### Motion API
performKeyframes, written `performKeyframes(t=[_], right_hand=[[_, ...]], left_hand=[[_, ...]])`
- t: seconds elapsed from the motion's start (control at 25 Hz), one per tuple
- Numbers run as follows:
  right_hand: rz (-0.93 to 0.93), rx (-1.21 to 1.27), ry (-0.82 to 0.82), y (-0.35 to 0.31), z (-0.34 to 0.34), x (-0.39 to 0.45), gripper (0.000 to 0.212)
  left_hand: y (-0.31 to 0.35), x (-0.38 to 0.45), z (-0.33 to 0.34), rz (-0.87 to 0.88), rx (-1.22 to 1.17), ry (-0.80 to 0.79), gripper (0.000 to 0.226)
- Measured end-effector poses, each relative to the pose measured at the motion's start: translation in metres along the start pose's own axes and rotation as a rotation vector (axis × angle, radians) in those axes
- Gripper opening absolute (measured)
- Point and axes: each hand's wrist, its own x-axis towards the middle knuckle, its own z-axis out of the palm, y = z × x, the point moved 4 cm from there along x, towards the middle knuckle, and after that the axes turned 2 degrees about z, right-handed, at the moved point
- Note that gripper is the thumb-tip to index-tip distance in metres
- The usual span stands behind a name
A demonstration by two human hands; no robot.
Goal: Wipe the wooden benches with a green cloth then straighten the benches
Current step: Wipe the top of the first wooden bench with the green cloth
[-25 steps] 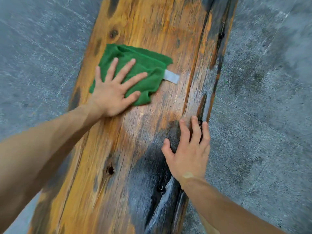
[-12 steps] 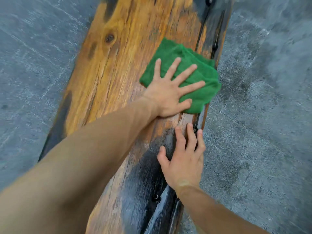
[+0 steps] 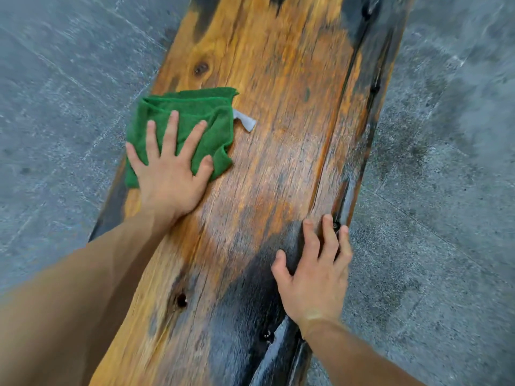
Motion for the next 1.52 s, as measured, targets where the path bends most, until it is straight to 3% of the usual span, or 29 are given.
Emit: performKeyframes(t=[0.44,0.64,0.72,0.8,0.88,0.92,1.08,1.36,1.44,1.52], right_hand=[[-0.009,-0.057,0.011,0.001,0.001,0.002,0.070],[-0.068,0.037,0.050,-0.006,-0.021,0.056,0.051],[0.079,0.054,0.092,0.000,-0.035,0.103,0.054],[0.459,0.253,0.079,0.013,-0.039,0.139,0.062],[0.842,0.527,-0.035,0.023,-0.030,0.148,0.061],[0.934,0.612,-0.115,0.024,-0.028,0.149,0.061],[0.961,0.597,-0.219,0.021,-0.034,0.153,0.069],[0.973,0.577,-0.224,0.026,-0.031,0.153,0.067],[0.953,0.722,-0.232,0.028,-0.024,0.155,0.068],[0.941,1.022,-0.291,0.027,-0.017,0.153,0.081]], left_hand=[[-0.003,0.005,-0.003,0.018,0.001,-0.001,0.065],[-0.005,0.003,0.000,0.034,-0.011,-0.018,0.065],[-0.003,0.000,-0.001,0.040,-0.022,-0.018,0.065],[-0.004,0.003,-0.001,0.047,-0.023,-0.025,0.065],[-0.003,0.002,-0.001,0.045,-0.015,-0.019,0.066],[-0.003,0.001,-0.001,0.043,-0.013,-0.020,0.066],[-0.003,0.006,-0.002,0.049,-0.004,-0.049,0.067],[0.023,0.019,-0.007,0.034,0.034,-0.116,0.066],[0.070,0.043,-0.005,0.099,0.065,-0.150,0.067],[0.139,0.064,0.003,0.247,0.089,-0.165,0.065]])
